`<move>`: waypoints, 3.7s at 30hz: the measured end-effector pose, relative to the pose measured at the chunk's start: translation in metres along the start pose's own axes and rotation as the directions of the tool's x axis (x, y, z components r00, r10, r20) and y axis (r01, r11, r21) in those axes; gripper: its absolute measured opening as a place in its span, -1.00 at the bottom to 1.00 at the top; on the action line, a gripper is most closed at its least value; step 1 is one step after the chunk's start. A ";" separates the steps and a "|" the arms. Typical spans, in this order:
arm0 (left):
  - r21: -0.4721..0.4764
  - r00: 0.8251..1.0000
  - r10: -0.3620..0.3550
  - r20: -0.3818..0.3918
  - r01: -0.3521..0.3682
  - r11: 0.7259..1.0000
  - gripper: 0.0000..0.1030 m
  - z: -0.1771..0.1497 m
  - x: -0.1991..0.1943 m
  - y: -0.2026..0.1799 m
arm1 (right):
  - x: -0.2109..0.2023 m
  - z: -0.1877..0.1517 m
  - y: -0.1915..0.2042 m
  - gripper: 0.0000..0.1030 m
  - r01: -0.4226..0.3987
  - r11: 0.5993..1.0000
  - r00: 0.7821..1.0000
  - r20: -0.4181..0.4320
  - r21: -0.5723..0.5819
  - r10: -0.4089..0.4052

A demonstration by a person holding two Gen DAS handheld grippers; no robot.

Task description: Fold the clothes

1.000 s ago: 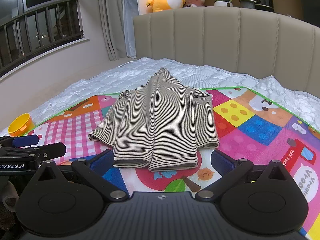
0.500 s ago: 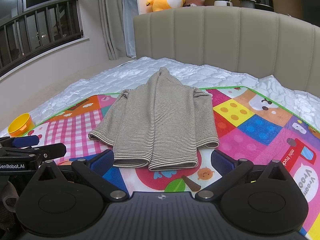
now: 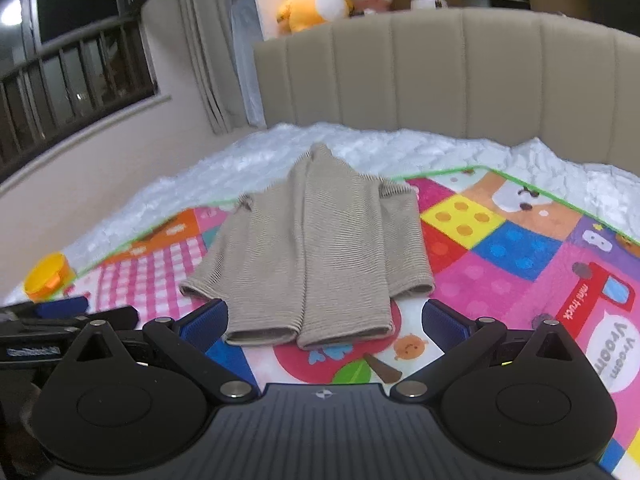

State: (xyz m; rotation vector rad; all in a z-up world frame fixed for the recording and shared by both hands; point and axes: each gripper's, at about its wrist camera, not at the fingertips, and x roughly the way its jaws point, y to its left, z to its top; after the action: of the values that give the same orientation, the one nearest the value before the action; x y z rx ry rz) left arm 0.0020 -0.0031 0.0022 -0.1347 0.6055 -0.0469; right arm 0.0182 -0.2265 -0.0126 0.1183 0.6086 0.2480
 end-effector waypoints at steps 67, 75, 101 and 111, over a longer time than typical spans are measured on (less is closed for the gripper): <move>-0.061 0.865 -0.080 -0.495 0.057 0.997 -0.37 0.064 0.204 0.045 | 0.197 0.064 -0.057 -0.52 0.073 0.994 0.854 -0.521 0.085 -0.018; 0.020 0.732 -0.134 -0.668 0.198 0.980 -0.37 0.021 0.134 0.025 | 0.127 0.020 -0.020 -0.58 -0.008 0.997 0.738 -0.673 -0.077 -0.046; -0.471 0.725 -0.478 -0.496 0.237 0.849 0.52 -0.018 0.120 0.028 | 0.109 -0.016 -0.096 0.88 -0.054 0.668 0.951 -0.167 0.742 0.262; -0.581 0.750 -0.566 -0.342 0.305 0.755 -0.79 0.006 0.137 0.026 | 0.114 -0.032 -0.115 0.93 -0.086 0.533 0.940 -0.109 0.842 0.323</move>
State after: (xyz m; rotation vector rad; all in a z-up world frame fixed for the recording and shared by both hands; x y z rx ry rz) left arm 0.1185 0.0120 -0.0738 -0.7990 1.0965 -0.4196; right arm 0.1125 -0.3057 -0.1219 1.1259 0.9406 0.1851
